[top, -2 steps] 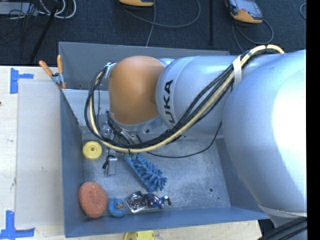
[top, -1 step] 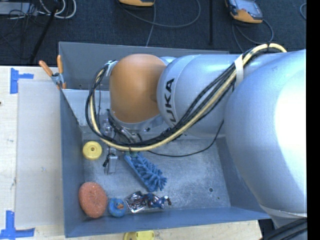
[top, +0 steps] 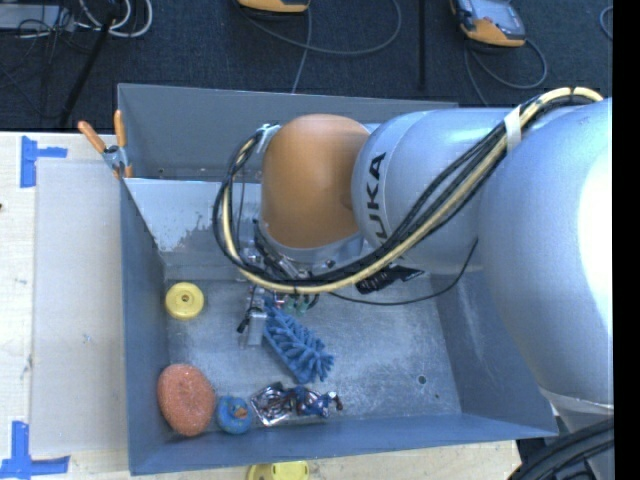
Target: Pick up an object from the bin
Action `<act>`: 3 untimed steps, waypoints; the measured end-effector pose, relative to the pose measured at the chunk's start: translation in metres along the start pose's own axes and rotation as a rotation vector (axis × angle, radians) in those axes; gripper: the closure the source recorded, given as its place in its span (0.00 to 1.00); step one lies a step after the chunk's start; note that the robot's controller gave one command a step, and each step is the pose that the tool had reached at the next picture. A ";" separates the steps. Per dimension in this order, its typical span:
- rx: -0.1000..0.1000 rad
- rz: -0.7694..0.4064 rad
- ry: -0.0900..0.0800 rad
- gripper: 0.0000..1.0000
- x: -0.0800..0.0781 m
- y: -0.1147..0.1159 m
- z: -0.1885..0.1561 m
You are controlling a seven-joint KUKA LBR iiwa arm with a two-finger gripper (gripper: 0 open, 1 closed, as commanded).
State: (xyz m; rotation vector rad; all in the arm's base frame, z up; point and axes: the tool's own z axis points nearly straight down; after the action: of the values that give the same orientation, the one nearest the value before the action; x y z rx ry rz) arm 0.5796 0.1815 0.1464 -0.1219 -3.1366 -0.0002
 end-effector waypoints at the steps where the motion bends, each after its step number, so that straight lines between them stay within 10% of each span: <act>1: -0.001 0.189 -0.003 0.00 -0.018 -0.040 -0.005; 2: 0.002 0.168 -0.002 0.00 -0.016 -0.052 0.011; 3: -0.001 -0.160 -0.004 0.00 -0.017 -0.060 0.042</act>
Offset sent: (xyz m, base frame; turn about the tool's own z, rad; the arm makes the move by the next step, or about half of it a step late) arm 0.0005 -0.0529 -0.0433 -0.2384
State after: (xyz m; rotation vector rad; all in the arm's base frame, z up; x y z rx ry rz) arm 0.5923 0.1206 0.1047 0.1290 -3.1401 -0.0021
